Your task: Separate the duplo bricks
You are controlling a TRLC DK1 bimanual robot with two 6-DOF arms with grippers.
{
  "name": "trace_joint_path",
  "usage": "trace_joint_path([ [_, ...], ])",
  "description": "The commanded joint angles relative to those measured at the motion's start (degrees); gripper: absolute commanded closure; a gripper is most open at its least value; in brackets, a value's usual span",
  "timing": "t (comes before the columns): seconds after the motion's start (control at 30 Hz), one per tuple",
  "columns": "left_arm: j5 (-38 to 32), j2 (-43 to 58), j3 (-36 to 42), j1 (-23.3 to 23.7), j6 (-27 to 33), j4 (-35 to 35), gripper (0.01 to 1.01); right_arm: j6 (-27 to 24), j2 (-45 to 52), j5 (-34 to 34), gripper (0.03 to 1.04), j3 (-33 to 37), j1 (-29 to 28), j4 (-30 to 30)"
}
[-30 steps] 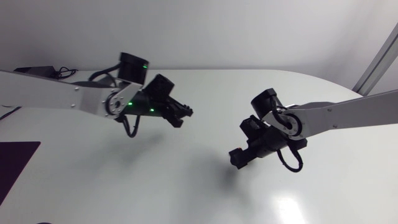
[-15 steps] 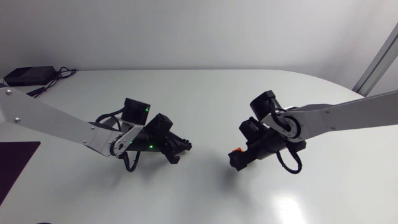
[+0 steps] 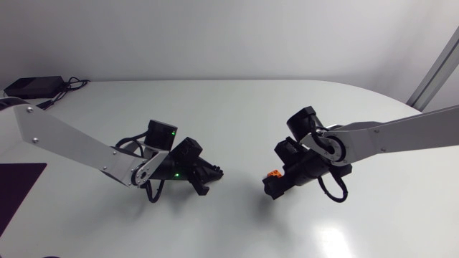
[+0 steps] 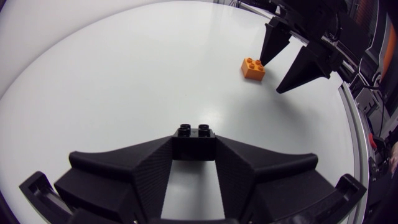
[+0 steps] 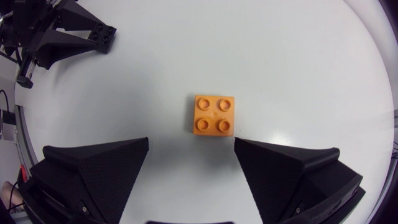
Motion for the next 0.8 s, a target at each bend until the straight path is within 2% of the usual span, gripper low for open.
trace_joint_path([
  [0.0,0.31,2.15,-2.61,-0.85,1.12,-0.86,0.62,0.44,0.22,-0.17,0.07,-1.05,0.24,-0.08],
  [0.1,0.31,1.36,-3.58,-0.94,1.3,-1.13,0.466,0.44,-0.4,-0.17,0.07,-0.79,0.24,-0.61],
  [0.2,0.22,0.74,-4.99,-1.29,1.91,-1.39,0.403,0.35,-1.19,-0.08,0.07,-0.43,0.24,-1.22],
  [0.4,0.22,-1.63,-5.6,-1.02,2.26,-3.06,0.21,0.53,-1.89,0.36,0.07,0.0,0.33,-1.58],
  [0.57,0.22,-6.9,-3.49,0.47,2.0,-6.84,0.17,0.79,-3.39,2.03,0.07,0.97,-0.2,-2.28],
  [0.77,0.22,-10.59,0.82,5.48,3.23,-12.11,0.17,0.44,-6.11,4.67,0.07,2.03,-4.68,-3.51],
])
